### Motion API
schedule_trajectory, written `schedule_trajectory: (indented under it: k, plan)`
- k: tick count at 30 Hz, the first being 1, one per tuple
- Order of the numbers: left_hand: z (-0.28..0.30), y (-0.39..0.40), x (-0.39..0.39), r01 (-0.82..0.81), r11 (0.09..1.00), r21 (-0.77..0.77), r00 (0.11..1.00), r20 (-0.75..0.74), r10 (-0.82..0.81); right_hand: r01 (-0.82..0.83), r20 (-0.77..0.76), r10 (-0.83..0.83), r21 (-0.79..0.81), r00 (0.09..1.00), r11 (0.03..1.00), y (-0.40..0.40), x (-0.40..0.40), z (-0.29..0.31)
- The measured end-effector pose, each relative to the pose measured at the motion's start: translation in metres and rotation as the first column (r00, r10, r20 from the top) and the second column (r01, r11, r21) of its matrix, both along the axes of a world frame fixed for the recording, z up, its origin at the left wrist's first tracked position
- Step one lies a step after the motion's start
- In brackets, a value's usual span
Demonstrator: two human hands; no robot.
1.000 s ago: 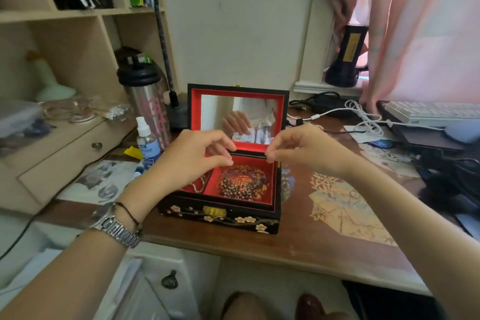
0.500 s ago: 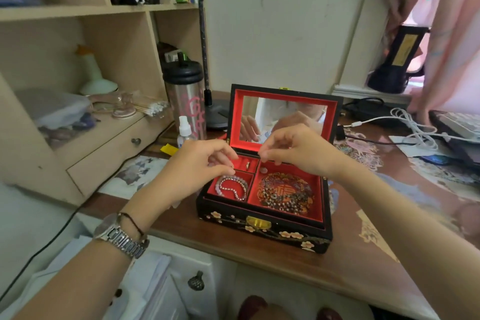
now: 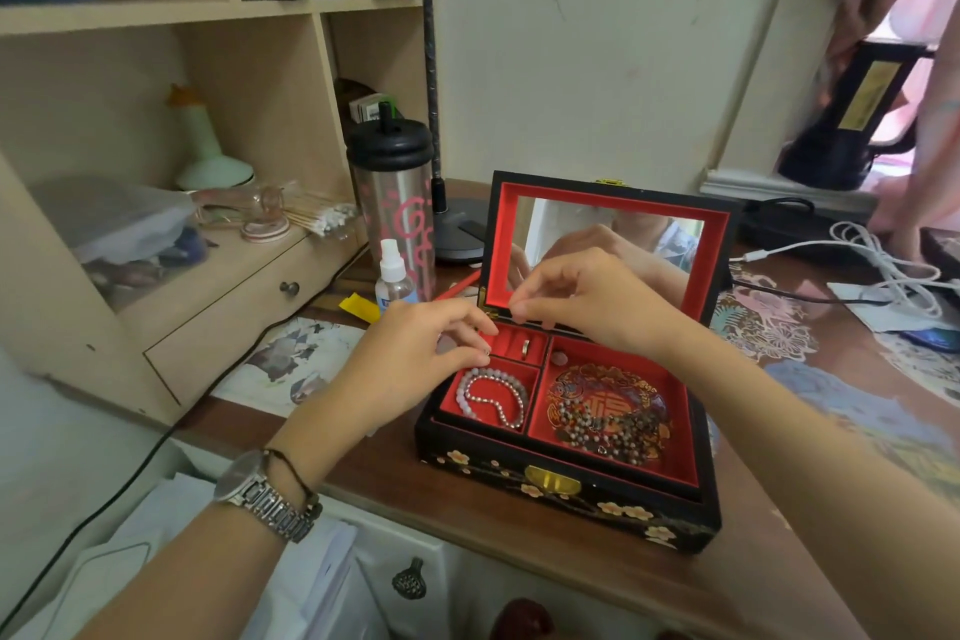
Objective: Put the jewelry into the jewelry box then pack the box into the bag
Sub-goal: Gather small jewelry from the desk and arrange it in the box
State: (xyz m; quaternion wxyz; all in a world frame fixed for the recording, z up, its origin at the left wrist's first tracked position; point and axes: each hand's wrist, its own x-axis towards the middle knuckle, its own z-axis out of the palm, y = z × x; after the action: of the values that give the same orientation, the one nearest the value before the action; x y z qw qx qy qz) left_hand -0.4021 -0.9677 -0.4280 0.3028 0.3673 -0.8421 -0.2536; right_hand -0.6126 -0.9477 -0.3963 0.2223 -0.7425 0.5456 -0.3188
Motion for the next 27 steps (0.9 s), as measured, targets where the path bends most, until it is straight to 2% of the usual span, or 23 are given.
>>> schedule_trajectory:
  k: [9, 18, 27]
  plan:
    - [-0.005, -0.004, 0.0, -0.001, 1.0, -0.005, 1.0, -0.013, 0.001, 0.004, -0.026, -0.004, 0.03, 1.0, 1.0, -0.005, 0.0, -0.01]
    - [-0.005, -0.004, 0.0, -0.003, 1.0, 0.022, 1.0, -0.028, 0.004, 0.021, -0.134, -0.014, 0.047, 0.991, 0.999, -0.007, 0.0, -0.015]
    - [-0.005, -0.005, 0.0, -0.012, 0.999, 0.041, 1.0, -0.025, 0.013, -0.007, -0.15, 0.015, 0.057, 0.988, 0.998, -0.01, -0.002, -0.017]
